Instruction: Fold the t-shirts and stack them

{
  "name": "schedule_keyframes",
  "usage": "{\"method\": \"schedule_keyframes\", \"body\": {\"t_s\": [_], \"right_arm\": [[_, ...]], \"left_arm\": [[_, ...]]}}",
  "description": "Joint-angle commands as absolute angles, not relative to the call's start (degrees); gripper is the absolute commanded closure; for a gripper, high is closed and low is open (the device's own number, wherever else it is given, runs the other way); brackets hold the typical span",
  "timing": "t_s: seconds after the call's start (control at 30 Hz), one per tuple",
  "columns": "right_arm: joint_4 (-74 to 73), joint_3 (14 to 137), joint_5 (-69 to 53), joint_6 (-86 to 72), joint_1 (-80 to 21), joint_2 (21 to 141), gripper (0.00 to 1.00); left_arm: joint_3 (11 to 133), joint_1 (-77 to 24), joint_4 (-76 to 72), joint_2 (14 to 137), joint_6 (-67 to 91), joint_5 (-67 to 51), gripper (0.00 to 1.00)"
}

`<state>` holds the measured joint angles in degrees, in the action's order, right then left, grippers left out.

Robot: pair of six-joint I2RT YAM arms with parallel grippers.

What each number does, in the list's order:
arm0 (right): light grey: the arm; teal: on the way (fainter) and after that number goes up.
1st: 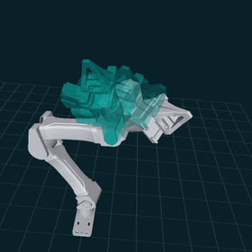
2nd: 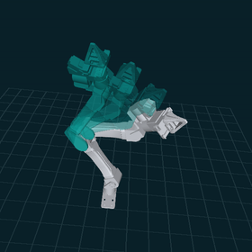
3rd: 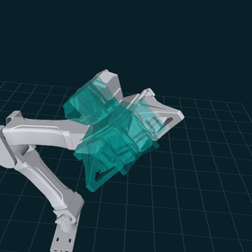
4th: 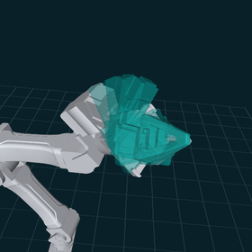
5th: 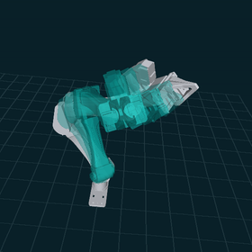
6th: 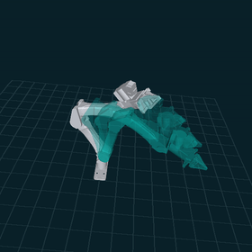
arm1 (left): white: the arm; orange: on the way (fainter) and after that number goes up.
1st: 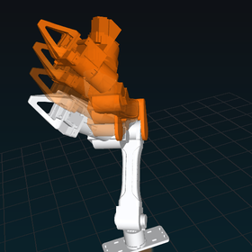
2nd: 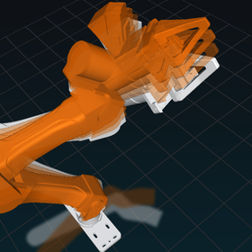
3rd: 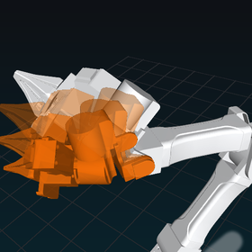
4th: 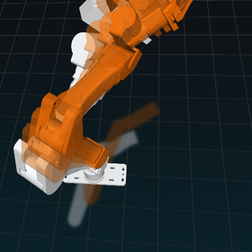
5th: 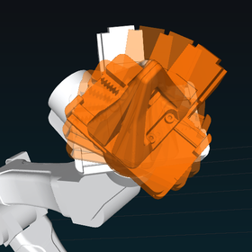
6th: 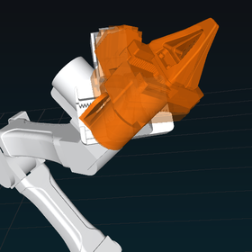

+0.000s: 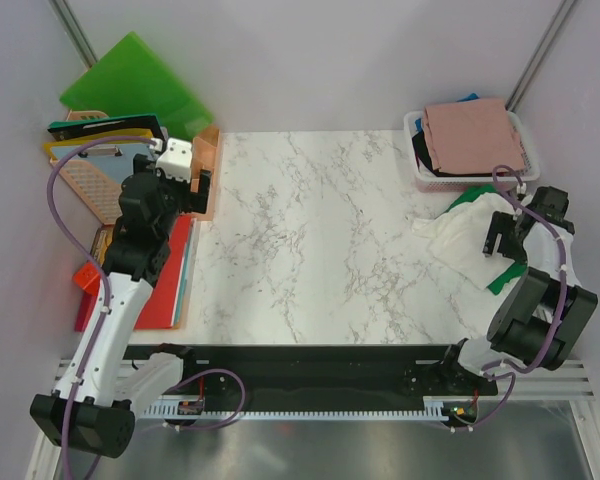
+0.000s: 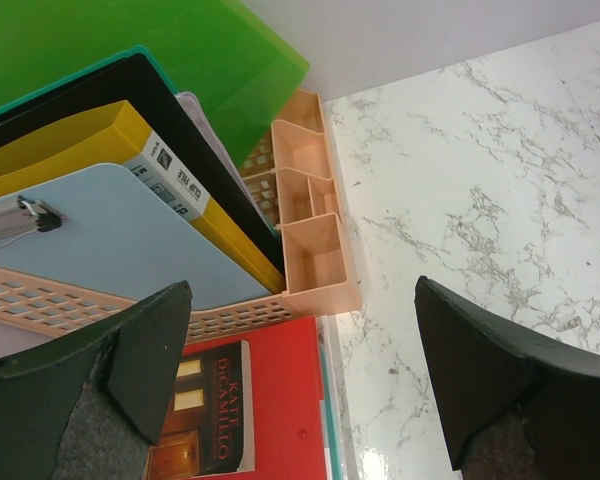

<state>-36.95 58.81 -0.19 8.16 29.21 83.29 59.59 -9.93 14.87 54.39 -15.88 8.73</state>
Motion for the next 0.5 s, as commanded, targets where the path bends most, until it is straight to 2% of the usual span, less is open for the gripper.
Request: {"method": "schedule_keyframes", "body": {"t_s": [0.0, 0.47], "right_arm": [[-33.8, 59.9, -3.9, 10.5, 30.8, 84.9, 0.14], [-33.9, 60.7, -4.1, 12.3, 34.4, 80.6, 0.17]], "left_arm": [[60.8, -9.7, 14.1, 55.8, -13.5, 6.4, 0.0], [57.8, -9.7, 13.3, 54.5, -15.4, 6.2, 0.0]]}}
